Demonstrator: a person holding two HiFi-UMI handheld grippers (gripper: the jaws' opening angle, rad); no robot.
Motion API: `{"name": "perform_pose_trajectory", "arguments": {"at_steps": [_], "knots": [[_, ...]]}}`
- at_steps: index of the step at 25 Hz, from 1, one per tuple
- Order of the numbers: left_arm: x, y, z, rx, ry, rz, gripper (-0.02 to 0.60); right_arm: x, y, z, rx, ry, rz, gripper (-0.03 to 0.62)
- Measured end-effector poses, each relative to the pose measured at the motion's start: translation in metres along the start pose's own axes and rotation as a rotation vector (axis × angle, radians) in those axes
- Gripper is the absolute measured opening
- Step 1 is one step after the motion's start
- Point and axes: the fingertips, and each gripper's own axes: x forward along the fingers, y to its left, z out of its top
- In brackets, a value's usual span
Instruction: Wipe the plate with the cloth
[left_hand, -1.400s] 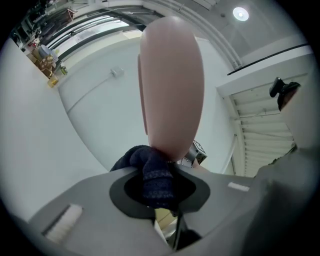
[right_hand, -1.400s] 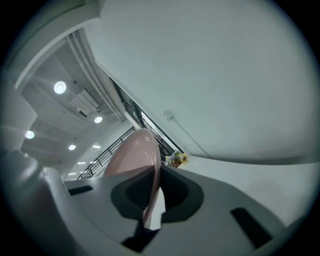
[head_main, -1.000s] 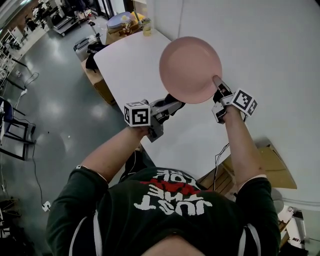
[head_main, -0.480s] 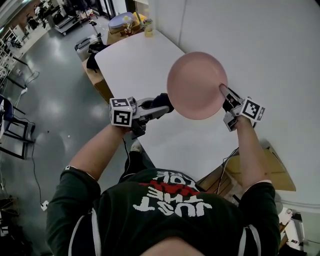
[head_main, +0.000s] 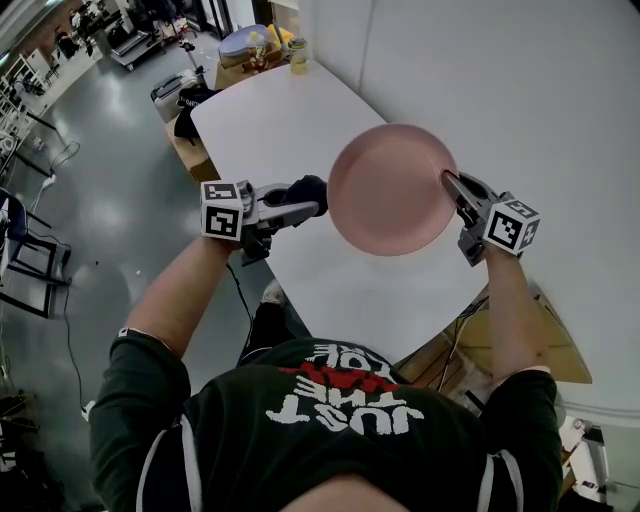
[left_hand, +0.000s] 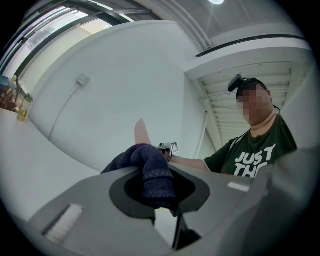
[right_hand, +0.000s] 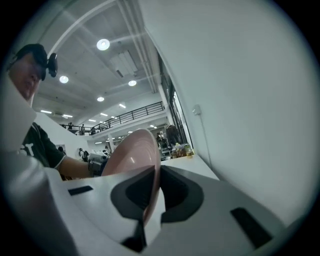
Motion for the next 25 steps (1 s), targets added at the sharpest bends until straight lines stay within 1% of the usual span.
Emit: {"name": "perform_pose_trajectory", "arguments": {"at_steps": [3,12,17,21,25], "knots": [[-0.004,0.000,0.008,0.007,0.003,-0.007,0.067,-0.001,0.009,-0.002,-0.067,0.035,0.008,0.015],[-0.003,0.008,0.019,0.025,0.067,-0.008,0.067,0.007,0.028,-0.007,-0.238,0.120,0.005,0.015],[0.006,0.015,0.023,0.032,0.120,-0.018,0.067,0.019,0.040,-0.014,-0.356,0.179,0.014,0.015],[0.023,0.010,0.026,0.032,0.178,-0.051,0.067,0.021,0.052,-0.020,-0.451,0.225,0.031,0.015],[0.039,0.007,0.027,0.056,0.225,-0.085,0.067,0.030,0.065,-0.030,-0.544,0.270,0.048,0.017]]}}
